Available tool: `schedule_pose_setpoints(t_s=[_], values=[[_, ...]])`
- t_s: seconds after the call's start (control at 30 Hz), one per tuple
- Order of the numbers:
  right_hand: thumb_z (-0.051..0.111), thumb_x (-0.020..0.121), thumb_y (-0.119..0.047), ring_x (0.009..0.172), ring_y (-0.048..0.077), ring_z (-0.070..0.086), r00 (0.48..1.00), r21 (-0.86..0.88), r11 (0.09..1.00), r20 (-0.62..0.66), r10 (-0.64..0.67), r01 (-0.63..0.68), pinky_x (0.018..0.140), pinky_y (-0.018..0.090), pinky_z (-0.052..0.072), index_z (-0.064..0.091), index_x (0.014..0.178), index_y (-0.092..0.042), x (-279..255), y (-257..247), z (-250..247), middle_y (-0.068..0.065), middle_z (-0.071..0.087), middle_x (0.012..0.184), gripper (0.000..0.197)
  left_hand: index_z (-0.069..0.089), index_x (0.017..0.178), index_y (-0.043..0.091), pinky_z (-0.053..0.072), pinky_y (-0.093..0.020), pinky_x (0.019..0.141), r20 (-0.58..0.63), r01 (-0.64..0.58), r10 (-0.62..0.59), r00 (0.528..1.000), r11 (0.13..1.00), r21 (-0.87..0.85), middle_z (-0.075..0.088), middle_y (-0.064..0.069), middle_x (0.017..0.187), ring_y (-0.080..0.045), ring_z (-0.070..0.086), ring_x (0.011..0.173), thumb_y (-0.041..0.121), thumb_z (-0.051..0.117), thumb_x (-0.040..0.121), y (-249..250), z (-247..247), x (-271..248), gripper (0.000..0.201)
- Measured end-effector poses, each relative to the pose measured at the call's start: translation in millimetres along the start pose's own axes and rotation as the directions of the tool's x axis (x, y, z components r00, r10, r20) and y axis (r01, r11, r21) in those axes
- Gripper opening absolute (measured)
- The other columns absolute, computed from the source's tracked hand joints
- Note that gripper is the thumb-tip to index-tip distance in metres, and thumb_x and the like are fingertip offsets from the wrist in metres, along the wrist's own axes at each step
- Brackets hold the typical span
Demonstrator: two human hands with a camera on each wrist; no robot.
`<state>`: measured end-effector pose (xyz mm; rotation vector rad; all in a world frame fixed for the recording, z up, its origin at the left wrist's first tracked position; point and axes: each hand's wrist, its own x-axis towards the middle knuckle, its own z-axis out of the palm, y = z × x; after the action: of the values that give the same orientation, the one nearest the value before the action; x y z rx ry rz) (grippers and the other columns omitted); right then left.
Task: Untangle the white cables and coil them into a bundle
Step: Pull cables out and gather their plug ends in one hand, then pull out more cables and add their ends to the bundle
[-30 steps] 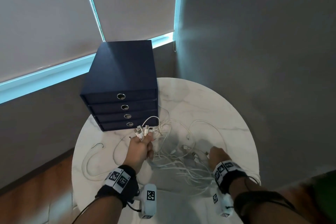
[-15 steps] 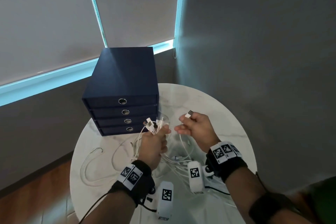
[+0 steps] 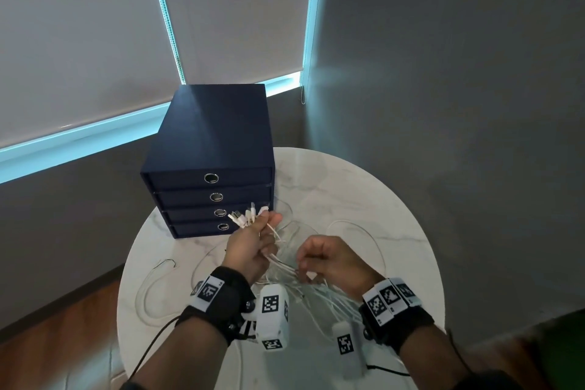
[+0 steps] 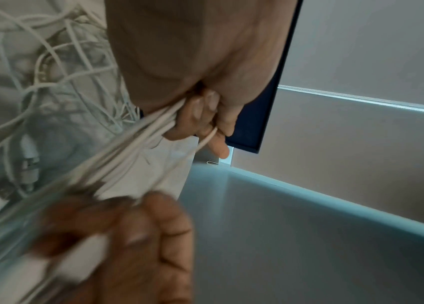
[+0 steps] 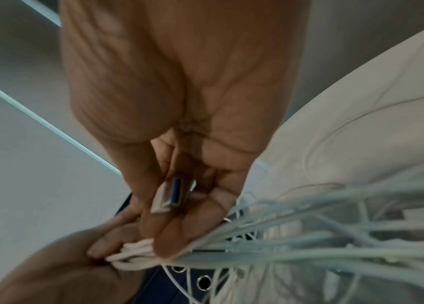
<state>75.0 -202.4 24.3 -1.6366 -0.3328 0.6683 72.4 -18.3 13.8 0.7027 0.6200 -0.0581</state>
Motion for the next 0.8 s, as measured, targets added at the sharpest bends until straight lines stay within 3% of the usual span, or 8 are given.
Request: schedule_pose_setpoints(t_s=[0.13, 0.23, 0.3, 0.4, 0.5, 0.57, 0.63, 0.8], values=[[0.061, 0.085, 0.011, 0.064, 0.028, 0.065, 0.988, 0.008, 0.993, 0.094, 0.12, -0.121, 0.05, 0.025, 0.045, 0.057, 0.098, -0.001, -12, 11, -13, 0.019, 0.066, 0.074, 0.018, 0.063, 0.103, 0.001, 0.028, -0.016, 0.035, -0.026, -0.091, 0.094, 0.995, 0.989, 0.114, 0.078, -0.007, 0.088, -0.003, 0.036, 0.035, 0.016, 0.052, 0.104, 1, 0, 0, 0.019], [0.062, 0.085, 0.004, 0.068, 0.025, 0.065, 0.957, -0.194, 0.957, 0.151, 0.247, -0.216, 0.055, 0.027, 0.049, 0.062, 0.098, -0.001, -13, 8, -19, 0.018, 0.069, 0.078, 0.014, 0.063, 0.105, -0.001, 0.029, -0.017, 0.037, 0.007, -0.128, 0.129, 0.992, 0.974, 0.189, 0.078, -0.01, 0.095, -0.005, 0.032, 0.038, 0.02, 0.052, 0.104, -3, -2, -3, 0.023], [0.067, 0.088, -0.011, 0.065, 0.019, 0.066, 0.968, -0.295, 0.936, 0.103, 0.231, -0.192, 0.054, 0.023, 0.049, 0.066, 0.097, -0.001, -6, -2, -14, 0.014, 0.072, 0.078, 0.013, 0.065, 0.102, 0.0, 0.028, -0.018, 0.039, 0.064, -0.145, 0.133, 0.989, 0.958, 0.249, 0.077, -0.013, 0.101, -0.006, 0.029, 0.039, 0.021, 0.054, 0.103, -7, 1, -8, 0.023], [0.062, 0.095, -0.016, 0.061, 0.019, 0.067, 0.992, -0.076, 0.99, -0.015, 0.121, -0.122, 0.054, 0.025, 0.053, 0.068, 0.094, -0.005, 6, -20, 0, 0.013, 0.07, 0.074, 0.013, 0.068, 0.106, -0.001, 0.03, -0.02, 0.039, 0.14, -0.172, 0.132, 0.981, 0.926, 0.337, 0.077, -0.014, 0.1, -0.008, 0.033, 0.041, 0.02, 0.057, 0.1, -17, 8, -16, 0.024], [0.058, 0.096, -0.008, 0.059, 0.023, 0.064, 0.994, 0.096, 0.995, -0.098, 0.041, -0.031, 0.056, 0.03, 0.054, 0.069, 0.089, -0.003, 17, -27, 16, 0.014, 0.063, 0.068, 0.015, 0.07, 0.107, -0.004, 0.034, -0.021, 0.039, 0.154, -0.191, 0.146, 0.977, 0.92, 0.341, 0.065, -0.016, 0.078, -0.016, 0.042, 0.046, 0.019, 0.062, 0.097, -22, 12, -21, 0.027], [0.056, 0.095, -0.004, 0.048, 0.017, 0.053, 0.985, 0.062, 0.998, -0.171, 0.003, 0.008, 0.052, 0.028, 0.045, 0.067, 0.081, -0.002, 20, -23, 22, 0.009, 0.056, 0.058, 0.018, 0.069, 0.106, -0.001, 0.03, -0.022, 0.039, 0.109, -0.179, 0.152, 0.982, 0.929, 0.324, 0.067, -0.011, 0.077, -0.012, 0.04, 0.045, 0.019, 0.059, 0.099, -17, 10, -20, 0.024], [0.056, 0.094, -0.001, 0.045, 0.015, 0.047, 0.979, 0.049, 0.999, -0.202, -0.004, 0.014, 0.05, 0.025, 0.041, 0.067, 0.079, -0.001, 20, -18, 20, 0.007, 0.052, 0.055, 0.018, 0.066, 0.103, 0.0, 0.027, -0.02, 0.038, 0.042, -0.137, 0.13, 0.991, 0.962, 0.236, 0.073, -0.008, 0.087, -0.007, 0.036, 0.04, 0.018, 0.053, 0.103, -7, 4, -14, 0.022], [0.061, 0.09, -0.001, 0.043, 0.013, 0.042, 0.996, -0.022, 1.0, -0.091, 0.01, -0.012, 0.046, 0.023, 0.035, 0.067, 0.086, 0.009, 4, -10, -5, 0.005, 0.05, 0.053, 0.012, 0.055, 0.088, 0.005, 0.024, -0.016, 0.03, -0.058, -0.01, 0.004, 0.998, 0.996, -0.091, 0.074, -0.006, 0.073, -0.004, 0.028, 0.03, 0.013, 0.046, 0.105, 12, -11, -1, 0.021]])
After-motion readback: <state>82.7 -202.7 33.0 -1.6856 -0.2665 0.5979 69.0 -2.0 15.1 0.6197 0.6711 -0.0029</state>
